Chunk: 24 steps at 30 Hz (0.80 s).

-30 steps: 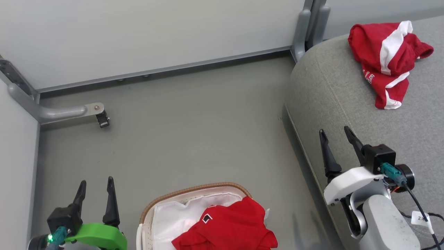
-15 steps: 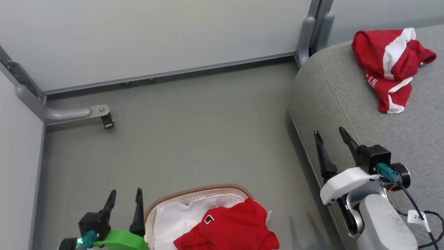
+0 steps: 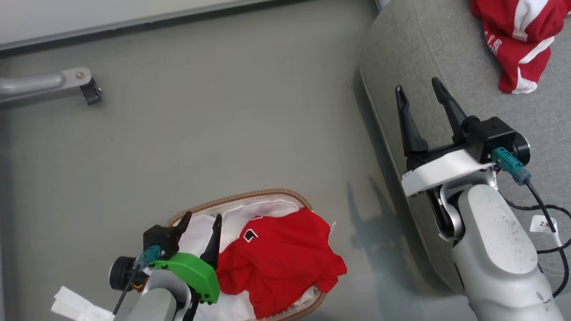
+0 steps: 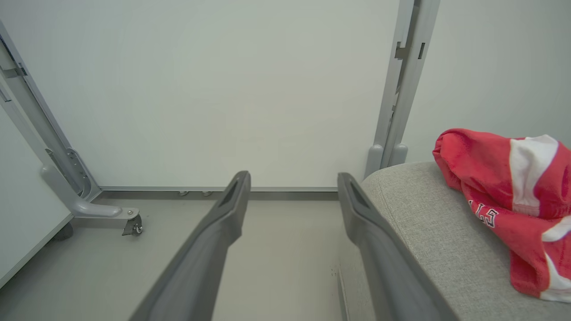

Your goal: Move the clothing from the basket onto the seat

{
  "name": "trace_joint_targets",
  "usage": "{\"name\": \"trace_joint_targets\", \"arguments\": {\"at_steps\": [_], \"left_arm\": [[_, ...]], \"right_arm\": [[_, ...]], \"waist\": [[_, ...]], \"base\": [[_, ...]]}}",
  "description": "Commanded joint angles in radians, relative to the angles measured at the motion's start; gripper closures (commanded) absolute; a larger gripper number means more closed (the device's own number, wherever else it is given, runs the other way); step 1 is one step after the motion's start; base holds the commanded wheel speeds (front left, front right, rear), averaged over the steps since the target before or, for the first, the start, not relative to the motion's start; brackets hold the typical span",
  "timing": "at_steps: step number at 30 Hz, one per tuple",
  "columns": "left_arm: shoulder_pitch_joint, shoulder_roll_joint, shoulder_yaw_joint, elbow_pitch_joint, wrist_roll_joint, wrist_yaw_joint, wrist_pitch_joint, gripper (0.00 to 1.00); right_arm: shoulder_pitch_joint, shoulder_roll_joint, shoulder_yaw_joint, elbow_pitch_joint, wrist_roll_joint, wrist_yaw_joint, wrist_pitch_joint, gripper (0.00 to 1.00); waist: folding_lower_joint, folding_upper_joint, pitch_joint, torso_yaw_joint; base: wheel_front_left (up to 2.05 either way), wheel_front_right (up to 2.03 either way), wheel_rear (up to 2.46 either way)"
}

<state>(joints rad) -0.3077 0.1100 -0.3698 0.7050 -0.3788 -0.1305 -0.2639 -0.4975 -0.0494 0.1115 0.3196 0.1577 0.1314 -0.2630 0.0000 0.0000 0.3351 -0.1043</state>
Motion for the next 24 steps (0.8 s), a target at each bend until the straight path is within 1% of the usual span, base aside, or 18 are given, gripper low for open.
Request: {"name": "trace_joint_targets", "arguments": {"at_steps": [1, 9, 14, 19, 20, 24], "left_arm": [[-0.046, 0.02, -0.032, 0.021, -0.021, 0.0, -0.001, 0.0], [-0.169, 0.076, -0.213, 0.149, -0.108, 0.0, -0.001, 0.0], [-0.241, 0.11, -0.31, 0.196, -0.165, 0.0, -0.001, 0.0], [-0.315, 0.139, -0.448, 0.26, -0.223, 0.0, 0.001, 0.0], [-0.341, 0.154, -0.5, 0.281, -0.242, 0.0, 0.006, 0.0], [-0.388, 0.169, -0.583, 0.311, -0.285, 0.0, 0.008, 0.0]], "right_arm": [[-0.02, -0.003, 0.004, -0.017, 0.012, -0.001, -0.002, 0.0], [-0.069, -0.002, 0.036, -0.101, 0.04, -0.001, -0.002, 0.0], [-0.097, -0.002, 0.052, -0.152, 0.045, -0.001, -0.002, 0.0], [-0.116, -0.002, 0.053, -0.187, 0.054, -0.001, -0.002, 0.0], [-0.112, -0.002, 0.051, -0.199, 0.053, -0.001, -0.002, 0.0], [-0.097, -0.002, 0.044, -0.218, 0.046, -0.001, -0.002, 0.0]], "waist": [[0.0, 0.0, 0.166, -0.08], [0.0, 0.0, 0.29, -0.134], [0.0, 0.0, 0.371, -0.162], [0.0, 0.0, 0.447, -0.185], [0.0, 0.0, 0.472, -0.194], [0.0, 0.0, 0.507, -0.204]], "base": [[0.0, 0.0, 0.0], [0.0, 0.0, 0.0], [0.0, 0.0, 0.0], [0.0, 0.0, 0.0], [0.0, 0.0, 0.0], [0.0, 0.0, 0.0]]}}
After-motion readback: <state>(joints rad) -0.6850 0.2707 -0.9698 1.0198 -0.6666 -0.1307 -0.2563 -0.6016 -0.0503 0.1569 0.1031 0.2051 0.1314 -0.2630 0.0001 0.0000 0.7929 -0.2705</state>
